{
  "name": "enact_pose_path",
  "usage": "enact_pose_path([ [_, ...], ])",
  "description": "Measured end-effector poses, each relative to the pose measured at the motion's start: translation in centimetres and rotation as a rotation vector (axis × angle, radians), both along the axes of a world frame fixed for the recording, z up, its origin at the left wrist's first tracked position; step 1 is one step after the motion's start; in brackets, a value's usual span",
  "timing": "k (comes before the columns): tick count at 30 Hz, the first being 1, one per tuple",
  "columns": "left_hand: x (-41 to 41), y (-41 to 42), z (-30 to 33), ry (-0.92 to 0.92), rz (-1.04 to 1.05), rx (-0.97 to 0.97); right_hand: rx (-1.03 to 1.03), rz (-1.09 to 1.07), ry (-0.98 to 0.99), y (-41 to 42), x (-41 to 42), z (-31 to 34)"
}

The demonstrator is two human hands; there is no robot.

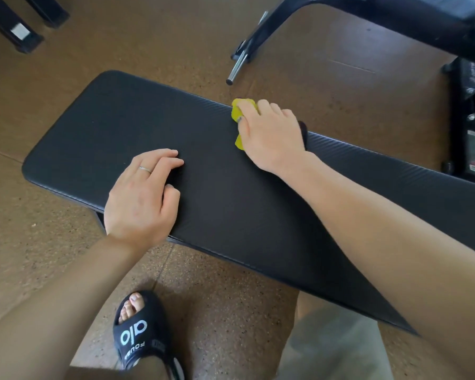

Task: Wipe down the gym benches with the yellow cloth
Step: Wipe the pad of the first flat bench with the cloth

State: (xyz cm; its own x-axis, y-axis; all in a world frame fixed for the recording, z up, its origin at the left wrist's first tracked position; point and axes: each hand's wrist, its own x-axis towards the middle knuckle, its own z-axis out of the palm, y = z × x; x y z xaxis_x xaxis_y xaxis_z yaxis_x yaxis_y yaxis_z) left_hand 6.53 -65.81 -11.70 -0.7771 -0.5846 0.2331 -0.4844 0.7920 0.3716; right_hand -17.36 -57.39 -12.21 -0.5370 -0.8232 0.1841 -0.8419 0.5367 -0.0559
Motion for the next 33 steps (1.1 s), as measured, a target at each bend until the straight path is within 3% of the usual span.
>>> enact_pose_path([
  [5,-0.3,0.2,0.1,-0.005,0.01,0.02,0.035,-0.197,0.032,14.4,-5.8,0.1],
  [7,-0.4,0.2,0.2,-0.005,0.006,0.012,0.053,-0.276,0.023,15.9,-5.9,0.5],
  [10,-0.7,0.1,0.3,-0.024,0.002,0.002,0.042,-0.328,0.007,11.5,-4.2,0.6],
  [16,-0.5,0.0,0.2,-0.04,0.01,-0.002,0.03,-0.15,-0.066,-1.0,0.7,0.5],
  [24,-0.2,-0.5,0.1,-0.034,-0.013,0.0,0.021,-0.024,-0.026,3.7,2.5,-0.8],
  [30,0.9,-3.0,1.2,0.062,-0.159,0.14,-0.003,-0.189,-0.102,2.5,3.7,-0.4],
  [33,2.9,-9.3,1.4,0.063,-0.055,-0.014,-0.005,-0.313,-0.136,-0.7,7.1,0.0],
])
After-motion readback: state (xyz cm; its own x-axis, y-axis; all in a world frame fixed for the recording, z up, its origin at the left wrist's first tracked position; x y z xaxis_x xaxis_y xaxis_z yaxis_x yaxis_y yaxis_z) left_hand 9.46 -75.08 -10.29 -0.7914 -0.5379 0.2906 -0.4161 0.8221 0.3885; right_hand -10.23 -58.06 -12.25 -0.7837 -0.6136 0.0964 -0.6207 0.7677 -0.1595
